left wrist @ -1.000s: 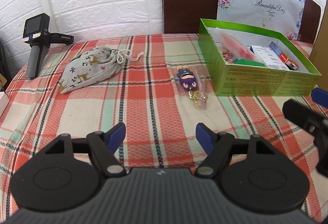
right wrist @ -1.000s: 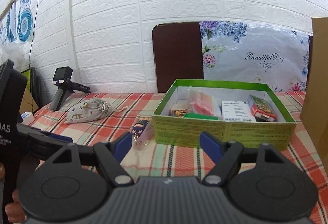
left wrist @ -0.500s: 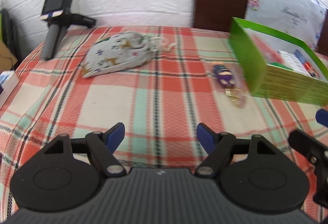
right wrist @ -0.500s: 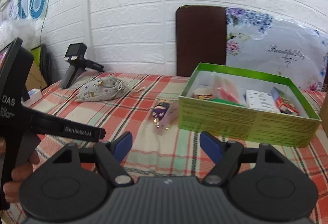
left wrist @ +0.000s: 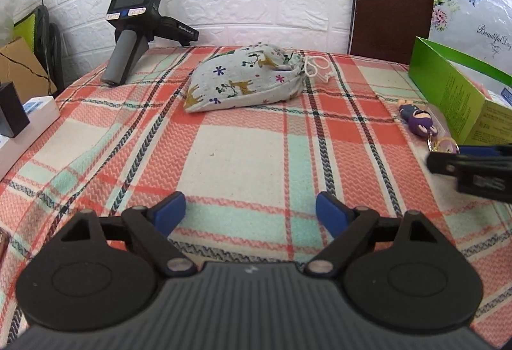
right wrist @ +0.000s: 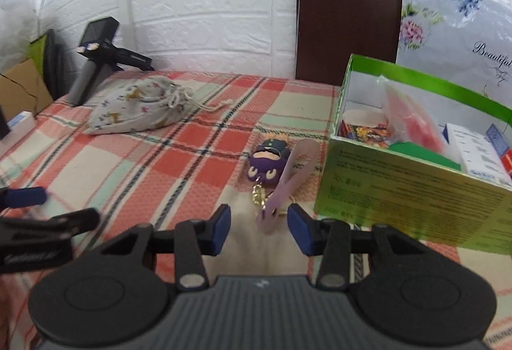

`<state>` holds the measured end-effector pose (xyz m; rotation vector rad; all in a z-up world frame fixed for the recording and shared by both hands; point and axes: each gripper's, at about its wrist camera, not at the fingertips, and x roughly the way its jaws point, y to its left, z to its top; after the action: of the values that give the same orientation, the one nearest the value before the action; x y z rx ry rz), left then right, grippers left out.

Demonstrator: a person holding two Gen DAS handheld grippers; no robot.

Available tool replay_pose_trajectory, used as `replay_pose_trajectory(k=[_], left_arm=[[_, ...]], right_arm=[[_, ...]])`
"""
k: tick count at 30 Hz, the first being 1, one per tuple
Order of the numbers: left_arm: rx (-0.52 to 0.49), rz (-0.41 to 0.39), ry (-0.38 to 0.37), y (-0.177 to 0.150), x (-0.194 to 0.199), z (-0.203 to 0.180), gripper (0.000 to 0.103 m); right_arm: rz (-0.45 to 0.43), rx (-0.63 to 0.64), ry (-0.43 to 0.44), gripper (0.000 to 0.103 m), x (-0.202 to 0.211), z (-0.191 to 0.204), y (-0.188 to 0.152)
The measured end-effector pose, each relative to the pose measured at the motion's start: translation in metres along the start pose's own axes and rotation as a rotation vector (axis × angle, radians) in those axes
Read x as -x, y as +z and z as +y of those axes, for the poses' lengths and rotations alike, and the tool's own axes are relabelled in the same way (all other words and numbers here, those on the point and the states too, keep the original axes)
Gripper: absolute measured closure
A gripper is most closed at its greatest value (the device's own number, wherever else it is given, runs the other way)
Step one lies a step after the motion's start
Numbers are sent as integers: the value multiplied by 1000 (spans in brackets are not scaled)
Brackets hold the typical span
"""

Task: Organize objects
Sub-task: 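Grasp the keychain by its pink strap with the left tool and lift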

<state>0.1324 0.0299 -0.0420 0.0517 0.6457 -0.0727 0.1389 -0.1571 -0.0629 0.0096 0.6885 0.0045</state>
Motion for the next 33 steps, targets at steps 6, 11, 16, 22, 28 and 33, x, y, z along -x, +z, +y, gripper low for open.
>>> replay_pose_trajectory(k=[6, 11, 16, 22, 28, 33], left_arm=[[15, 58, -30, 9, -1, 2, 12], [167, 200, -342, 25, 6, 0, 11], [165, 292, -476, 24, 5, -35, 4], [89, 310, -452, 22, 13, -57, 45], [89, 302, -485, 32, 23, -63, 72], [71, 221, -568, 60, 42, -80, 86]], right_arm=[[-3, 34, 37, 91, 6, -2, -7], [29, -54, 173, 91, 43, -11, -36], [78, -139, 309, 91, 66, -17, -49], [50, -156, 396, 91, 82, -17, -51], [9, -164, 408, 92, 92, -20, -52], [-89, -166, 402, 92, 109, -33, -40]])
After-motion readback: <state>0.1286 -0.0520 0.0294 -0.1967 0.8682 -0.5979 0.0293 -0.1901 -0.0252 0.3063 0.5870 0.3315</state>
